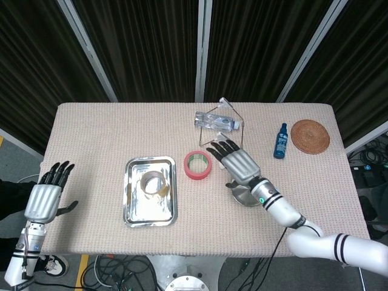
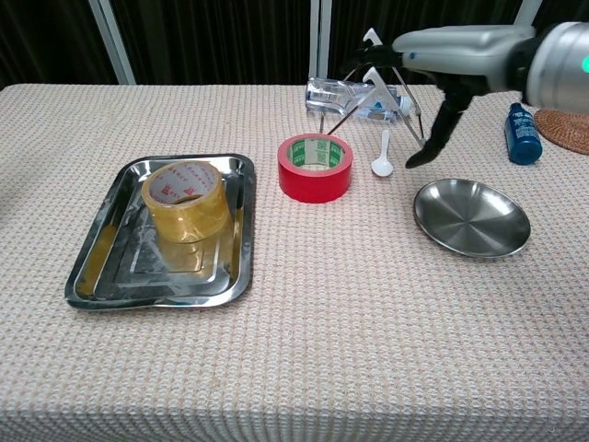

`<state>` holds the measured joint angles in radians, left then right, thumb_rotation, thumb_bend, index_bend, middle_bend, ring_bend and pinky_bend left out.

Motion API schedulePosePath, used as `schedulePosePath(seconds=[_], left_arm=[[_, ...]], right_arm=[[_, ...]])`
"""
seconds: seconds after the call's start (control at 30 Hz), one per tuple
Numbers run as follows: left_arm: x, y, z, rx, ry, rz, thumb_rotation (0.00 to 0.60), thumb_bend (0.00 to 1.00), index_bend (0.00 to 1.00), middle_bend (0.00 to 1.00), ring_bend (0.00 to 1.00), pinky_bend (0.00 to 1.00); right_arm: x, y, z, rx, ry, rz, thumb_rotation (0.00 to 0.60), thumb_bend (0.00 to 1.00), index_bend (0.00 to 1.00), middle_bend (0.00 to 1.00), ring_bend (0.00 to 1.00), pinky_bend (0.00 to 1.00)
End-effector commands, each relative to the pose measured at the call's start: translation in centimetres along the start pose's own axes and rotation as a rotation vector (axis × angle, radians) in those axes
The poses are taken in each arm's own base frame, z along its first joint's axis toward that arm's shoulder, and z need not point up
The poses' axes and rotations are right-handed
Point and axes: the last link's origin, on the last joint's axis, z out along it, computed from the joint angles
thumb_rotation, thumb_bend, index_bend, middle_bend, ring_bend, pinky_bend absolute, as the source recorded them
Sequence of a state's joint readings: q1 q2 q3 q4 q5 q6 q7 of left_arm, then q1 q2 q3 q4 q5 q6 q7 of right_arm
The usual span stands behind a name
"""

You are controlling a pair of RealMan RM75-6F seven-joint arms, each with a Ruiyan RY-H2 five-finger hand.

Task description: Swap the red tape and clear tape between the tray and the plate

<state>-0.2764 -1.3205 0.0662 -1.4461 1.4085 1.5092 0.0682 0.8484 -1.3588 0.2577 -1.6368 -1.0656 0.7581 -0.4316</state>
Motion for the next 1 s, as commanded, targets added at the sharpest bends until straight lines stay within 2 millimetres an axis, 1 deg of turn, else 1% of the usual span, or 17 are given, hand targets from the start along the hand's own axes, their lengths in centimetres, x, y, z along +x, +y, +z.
schedulePosePath(seconds=[0.03,0.1,0.3,0.5,0.63,0.7,0.77,0.87,0.93,1.0], left_arm=[[-0.5,-0.5,-1.3,0.007,0.003,-0.029,0.6,0.13,0.06,0.05,0.0,0.2],[-0.7,-0.8,-1.9,0.014,0.007,-0.041,0.6,0.13,0.06,0.05,0.0,0.2],[-0.3,-1.4,-3.0,0.016,0.034,-0.073,0.6,0.13,0.06,0.05,0.0,0.2],[0.2,-1.2,-3.5,0.002,0.051,-0.081,0.6,0.13,0.06,0.05,0.0,0.2],[0.2,-1.0,-3.7,-0.005,0.048,-0.082,0.6,0.13,0.06,0.05,0.0,0.2],[0.1,-1.0,-3.7,-0.006,0.042,-0.084,0.6,0.13,0.06,0.05,0.0,0.2],[0.1,-1.0,-3.8,-0.006,0.036,-0.084,0.6,0.13,0.06,0.05,0.0,0.2],[0.0,-1.0,-3.9,-0.007,0.026,-0.087,0.6,0.13,0.06,0.05,0.0,0.2],[-0.1,-1.0,-3.8,-0.01,0.022,-0.089,0.6,0.13,0.06,0.05,0.0,0.2],[-0.1,-0.9,-3.8,-0.012,0.021,-0.089,0.6,0.13,0.06,0.05,0.0,0.2]], right_arm=[[-1.4,-2.1,3.8,-0.008,-0.069,-0.049,0.6,0.0,0.0,0.0,0.0,0.0],[-1.9,-2.6,4.9,-0.022,-0.095,-0.065,0.6,0.0,0.0,0.0,0.0,0.0],[-3.0,-3.3,7.4,-0.065,-0.147,-0.092,0.6,0.0,0.0,0.0,0.0,0.0],[-3.9,-4.4,9.1,-0.069,-0.177,-0.089,0.6,0.0,0.0,0.0,0.0,0.0],[-4.6,-4.9,9.8,-0.073,-0.194,-0.09,0.6,0.0,0.0,0.01,0.0,0.0],[-4.7,-4.9,10.0,-0.08,-0.187,-0.092,0.6,0.01,0.0,0.05,0.0,0.0],[-4.6,-4.9,10.0,-0.087,-0.171,-0.094,0.6,0.04,0.0,0.13,0.0,0.0],[-4.1,-4.9,9.7,-0.09,-0.133,-0.086,0.6,0.08,0.01,0.2,0.0,0.0],[-3.6,-4.9,9.4,-0.086,-0.104,-0.077,0.6,0.11,0.05,0.23,0.03,0.0],[-3.0,-4.8,8.8,-0.078,-0.074,-0.072,0.6,0.12,0.11,0.29,0.08,0.0]])
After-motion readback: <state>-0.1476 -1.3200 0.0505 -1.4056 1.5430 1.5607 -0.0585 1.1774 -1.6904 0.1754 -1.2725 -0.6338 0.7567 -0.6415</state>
